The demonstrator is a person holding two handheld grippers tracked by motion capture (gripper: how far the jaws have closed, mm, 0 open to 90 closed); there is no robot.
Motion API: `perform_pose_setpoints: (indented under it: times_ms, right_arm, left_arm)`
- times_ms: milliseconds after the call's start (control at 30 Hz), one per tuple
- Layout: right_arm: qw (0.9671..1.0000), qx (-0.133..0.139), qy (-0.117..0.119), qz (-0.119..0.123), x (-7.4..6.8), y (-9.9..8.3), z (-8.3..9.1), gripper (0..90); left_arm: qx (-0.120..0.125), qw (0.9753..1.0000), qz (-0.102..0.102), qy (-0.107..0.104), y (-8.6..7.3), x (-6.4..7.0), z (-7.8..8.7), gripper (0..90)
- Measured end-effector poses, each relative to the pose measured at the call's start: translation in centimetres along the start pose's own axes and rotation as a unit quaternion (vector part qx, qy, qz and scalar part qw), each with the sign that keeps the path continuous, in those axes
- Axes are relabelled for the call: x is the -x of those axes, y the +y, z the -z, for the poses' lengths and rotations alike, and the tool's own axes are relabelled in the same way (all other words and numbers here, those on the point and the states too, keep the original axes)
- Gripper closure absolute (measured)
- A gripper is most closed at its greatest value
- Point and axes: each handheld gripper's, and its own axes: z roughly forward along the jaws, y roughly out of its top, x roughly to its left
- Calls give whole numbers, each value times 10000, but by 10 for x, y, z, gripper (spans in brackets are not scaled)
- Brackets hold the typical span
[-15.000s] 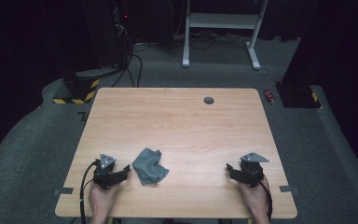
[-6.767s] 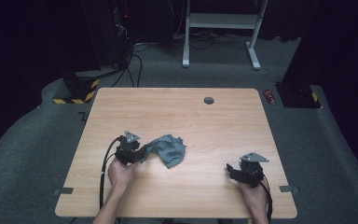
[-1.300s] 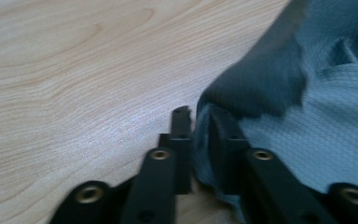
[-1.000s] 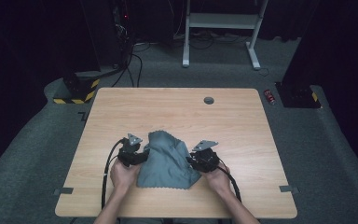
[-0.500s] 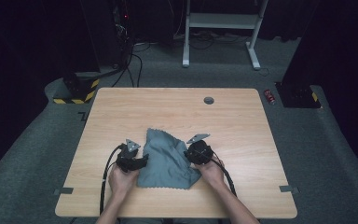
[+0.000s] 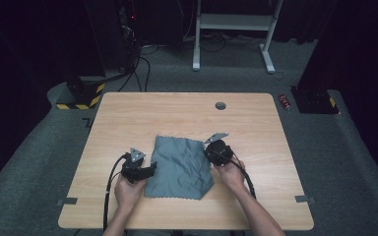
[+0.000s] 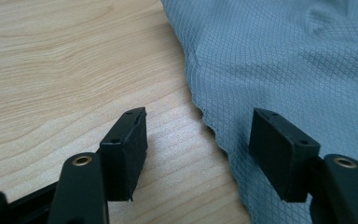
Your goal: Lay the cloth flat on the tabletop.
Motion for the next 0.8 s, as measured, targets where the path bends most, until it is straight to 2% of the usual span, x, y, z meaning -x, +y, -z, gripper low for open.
perform_pose_setpoints:
  times_ms: [100,167,200,267,333,433,500,600,667,800]
  right_arm:
    - [9997,73,-190,-115,14,5,8,887]
    - [9995,110,-256,-114,15,9,11,886]
    - [9995,130,-283,-39,12,11,11,886]
    - [9996,150,-227,114,0,14,9,886]
    - [9990,122,-145,411,-16,16,5,885]
    - [9977,60,131,660,-36,18,-7,880]
    - [9963,-125,329,781,-47,16,-18,859]
    - [9937,-326,480,961,-57,11,-28,788]
    - [9940,-256,531,922,-56,7,-26,758]
    - [9971,24,477,586,-41,4,-8,746]
  left_arm:
    - [-2,10000,6,8,0,0,0,367]
    - [-3,10000,12,11,0,0,0,364]
    - [-4,10000,24,14,0,0,0,362]
    - [-6,10000,25,17,0,0,0,359]
    - [-7,10000,23,17,0,0,0,359]
    - [-6,10000,27,20,0,0,0,358]
    - [-8,10000,28,21,0,0,0,357]
    - [-7,10000,31,22,0,0,0,356]
    - [-7,10000,31,22,0,0,0,355]
    - [-7,10000,34,23,0,0,0,354]
